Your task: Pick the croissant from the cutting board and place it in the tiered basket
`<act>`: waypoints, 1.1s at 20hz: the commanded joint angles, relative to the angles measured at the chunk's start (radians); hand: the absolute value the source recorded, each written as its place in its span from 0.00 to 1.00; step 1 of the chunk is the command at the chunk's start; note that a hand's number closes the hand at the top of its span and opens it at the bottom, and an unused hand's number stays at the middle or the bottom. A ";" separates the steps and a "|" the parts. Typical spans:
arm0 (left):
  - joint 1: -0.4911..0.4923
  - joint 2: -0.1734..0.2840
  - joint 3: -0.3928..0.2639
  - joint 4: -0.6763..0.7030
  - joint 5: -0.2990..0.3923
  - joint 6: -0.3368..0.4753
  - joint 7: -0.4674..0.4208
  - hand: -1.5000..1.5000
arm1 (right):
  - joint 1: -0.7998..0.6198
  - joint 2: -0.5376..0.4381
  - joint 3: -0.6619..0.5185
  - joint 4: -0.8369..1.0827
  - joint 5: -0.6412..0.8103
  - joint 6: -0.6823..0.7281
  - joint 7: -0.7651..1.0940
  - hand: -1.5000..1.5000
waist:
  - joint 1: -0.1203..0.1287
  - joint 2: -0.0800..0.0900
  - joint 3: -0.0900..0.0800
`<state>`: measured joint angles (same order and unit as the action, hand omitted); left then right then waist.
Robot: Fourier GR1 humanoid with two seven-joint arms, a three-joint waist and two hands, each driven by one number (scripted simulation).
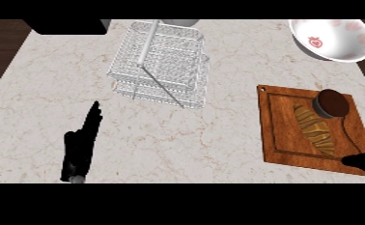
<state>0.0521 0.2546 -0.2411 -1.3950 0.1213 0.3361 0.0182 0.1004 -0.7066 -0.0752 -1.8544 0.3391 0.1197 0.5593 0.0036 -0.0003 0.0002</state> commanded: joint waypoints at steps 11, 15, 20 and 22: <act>0.017 -0.032 0.048 0.011 -0.033 -0.049 -0.002 0.50 | -0.232 0.119 0.100 0.209 0.183 0.175 0.117 0.00 | 0.004 0.001 0.000; 0.000 -0.080 0.053 0.061 -0.064 -0.043 -0.042 0.50 | -0.271 0.180 0.124 0.194 0.225 0.225 0.172 0.00 | 0.001 0.001 0.000; 0.023 -0.027 0.076 -0.044 -0.060 -0.078 0.042 0.50 | -0.175 0.185 0.138 0.194 0.286 0.256 0.180 0.00 | -0.001 0.000 0.000; 0.012 -0.064 0.068 -0.001 -0.080 -0.058 0.012 0.50 | -0.190 0.196 0.131 0.180 0.273 0.318 0.249 0.00 | -0.003 0.000 0.000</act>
<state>0.0723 0.1928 -0.1874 -1.4069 0.0478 0.2893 0.0225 -0.0887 -0.5279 0.0564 -1.6812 0.5990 0.3773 0.7561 0.0026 -0.0010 0.0009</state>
